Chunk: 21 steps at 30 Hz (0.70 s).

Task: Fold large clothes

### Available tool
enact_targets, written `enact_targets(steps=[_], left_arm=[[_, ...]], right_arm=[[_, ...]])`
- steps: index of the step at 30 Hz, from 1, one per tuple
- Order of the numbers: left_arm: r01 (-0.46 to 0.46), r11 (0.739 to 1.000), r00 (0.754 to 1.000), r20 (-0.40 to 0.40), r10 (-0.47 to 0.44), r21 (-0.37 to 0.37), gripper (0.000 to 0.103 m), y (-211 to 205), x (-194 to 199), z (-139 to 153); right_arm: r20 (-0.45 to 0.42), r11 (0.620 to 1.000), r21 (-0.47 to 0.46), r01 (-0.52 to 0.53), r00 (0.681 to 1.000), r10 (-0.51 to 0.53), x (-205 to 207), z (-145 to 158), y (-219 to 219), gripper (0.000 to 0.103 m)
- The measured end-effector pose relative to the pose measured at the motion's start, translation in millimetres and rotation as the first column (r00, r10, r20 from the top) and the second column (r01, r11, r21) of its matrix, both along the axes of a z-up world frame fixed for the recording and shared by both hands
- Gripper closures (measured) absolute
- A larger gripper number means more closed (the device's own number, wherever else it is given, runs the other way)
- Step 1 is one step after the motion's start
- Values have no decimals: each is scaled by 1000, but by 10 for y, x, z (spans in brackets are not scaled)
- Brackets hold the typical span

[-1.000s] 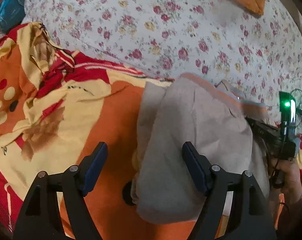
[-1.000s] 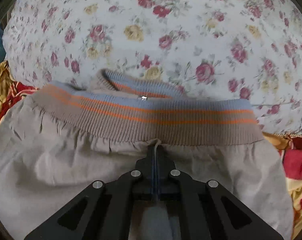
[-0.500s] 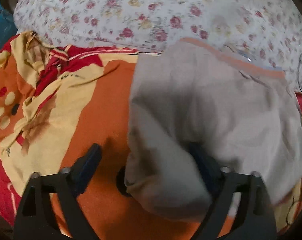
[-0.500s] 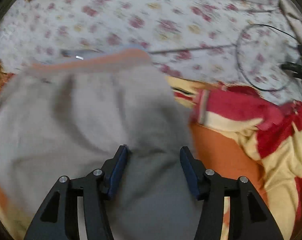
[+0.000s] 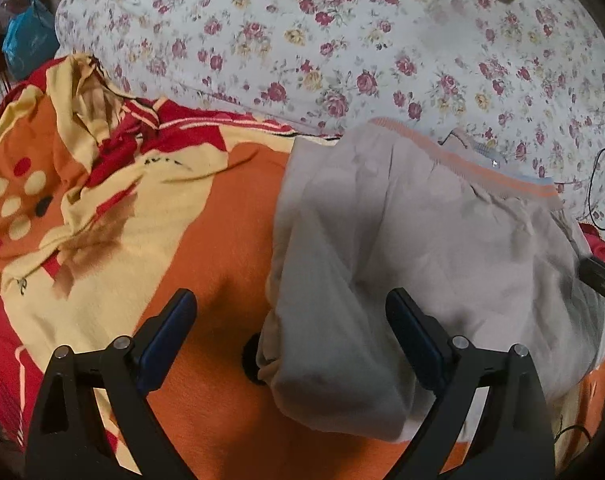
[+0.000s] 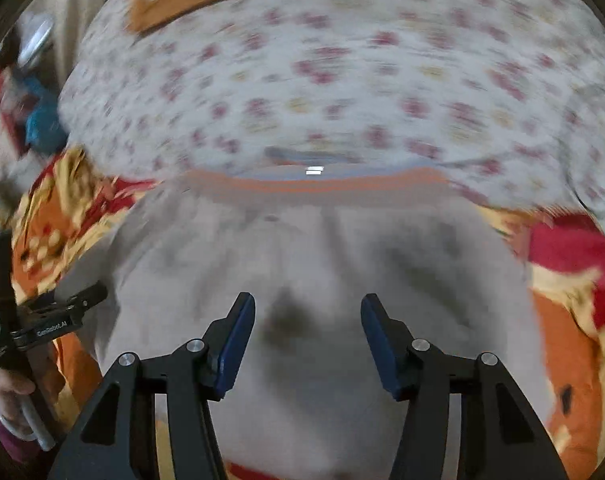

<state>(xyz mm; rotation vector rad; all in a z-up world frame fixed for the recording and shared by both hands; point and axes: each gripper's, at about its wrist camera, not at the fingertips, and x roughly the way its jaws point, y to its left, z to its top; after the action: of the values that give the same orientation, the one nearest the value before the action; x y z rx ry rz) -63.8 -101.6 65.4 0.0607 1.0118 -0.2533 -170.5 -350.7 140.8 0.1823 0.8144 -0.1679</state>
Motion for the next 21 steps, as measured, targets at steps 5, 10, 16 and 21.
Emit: enact_targets(steps=[5, 10, 16, 21], left_arm=[[2, 1000, 1000, -21, -2, 5, 7, 20, 57, -48], [9, 1000, 999, -44, -8, 5, 7, 7, 117, -99], [12, 1000, 998, -58, -12, 8, 7, -19, 169, -131], [12, 1000, 997, -72, -12, -4, 7, -6, 158, -138]], right_arm=[[-37, 996, -48, -73, 997, 71, 583, -195, 452, 58], [-113, 999, -35, -33, 993, 29, 1057, -493, 459, 61], [-124, 1000, -4, 13, 992, -13, 1346, -631, 354, 61], [-78, 998, 64, 3, 997, 2, 1032, -353, 321, 58]])
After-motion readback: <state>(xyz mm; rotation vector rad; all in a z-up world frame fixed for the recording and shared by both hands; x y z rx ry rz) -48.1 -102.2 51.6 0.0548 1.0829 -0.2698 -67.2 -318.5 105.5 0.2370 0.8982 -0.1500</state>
